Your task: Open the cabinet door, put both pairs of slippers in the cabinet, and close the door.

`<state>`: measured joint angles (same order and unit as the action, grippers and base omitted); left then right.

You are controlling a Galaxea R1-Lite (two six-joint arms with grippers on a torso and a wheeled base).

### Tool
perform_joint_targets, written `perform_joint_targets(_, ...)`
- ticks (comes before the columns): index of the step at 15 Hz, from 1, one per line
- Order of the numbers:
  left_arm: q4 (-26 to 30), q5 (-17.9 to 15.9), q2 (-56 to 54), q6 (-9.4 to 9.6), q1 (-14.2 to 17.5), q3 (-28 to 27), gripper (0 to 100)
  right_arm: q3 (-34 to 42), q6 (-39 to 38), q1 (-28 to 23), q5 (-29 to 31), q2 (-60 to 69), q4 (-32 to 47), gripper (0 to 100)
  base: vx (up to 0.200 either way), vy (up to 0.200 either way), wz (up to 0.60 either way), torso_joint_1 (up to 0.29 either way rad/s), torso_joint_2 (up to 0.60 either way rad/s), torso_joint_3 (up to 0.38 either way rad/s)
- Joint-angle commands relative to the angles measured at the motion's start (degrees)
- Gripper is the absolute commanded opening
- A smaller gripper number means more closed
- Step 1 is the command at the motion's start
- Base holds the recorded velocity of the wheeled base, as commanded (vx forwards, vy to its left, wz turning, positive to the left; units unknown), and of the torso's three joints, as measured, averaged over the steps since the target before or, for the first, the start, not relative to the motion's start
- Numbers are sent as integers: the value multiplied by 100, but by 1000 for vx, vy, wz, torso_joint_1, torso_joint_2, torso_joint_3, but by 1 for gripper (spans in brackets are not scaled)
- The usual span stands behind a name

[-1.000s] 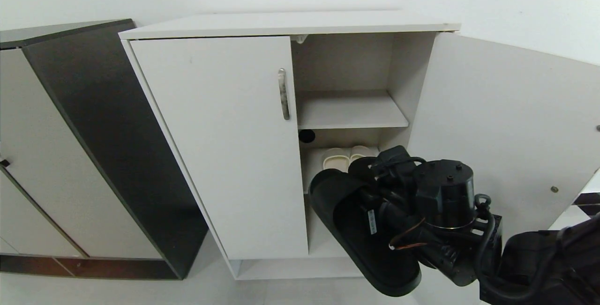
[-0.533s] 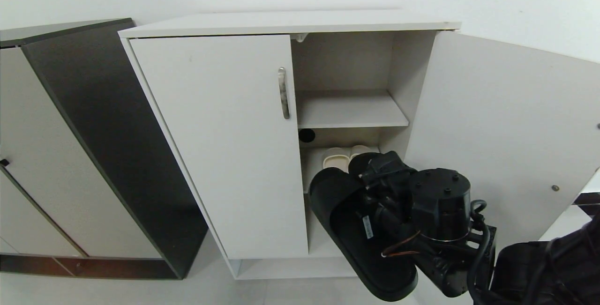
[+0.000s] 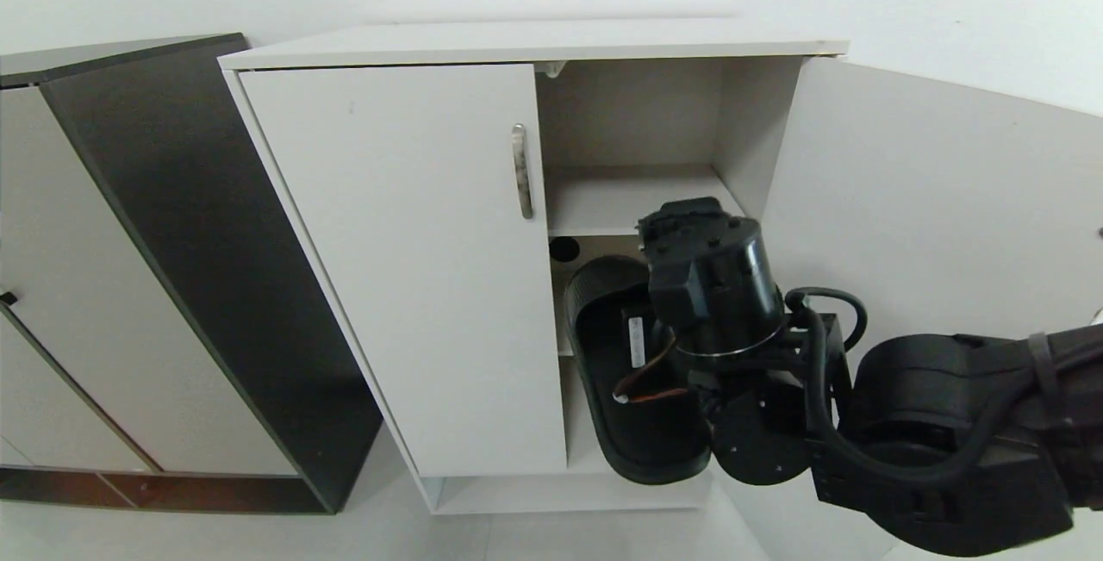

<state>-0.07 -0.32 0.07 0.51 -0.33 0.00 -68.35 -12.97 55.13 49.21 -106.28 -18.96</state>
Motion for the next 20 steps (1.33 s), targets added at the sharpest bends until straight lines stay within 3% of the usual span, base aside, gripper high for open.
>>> perform_joint_targets(1, -1, -3, 1, 2, 7, 0, 0, -240, -21, 42, 53, 204, 15, 0, 0, 0, 0, 0, 0, 0)
perform_joint_targets(11, -1, 5, 1, 10, -2, 0, 0, -196, -30, -204, 62, -33, -12, 0, 0, 0, 0, 0, 0, 0)
perform_joint_targets(20, -1, -3, 1, 19, -2, 0, 0, -187, -30, -222, 71, -25, -91, 0, 200, 0, 0, 2, 1, 5)
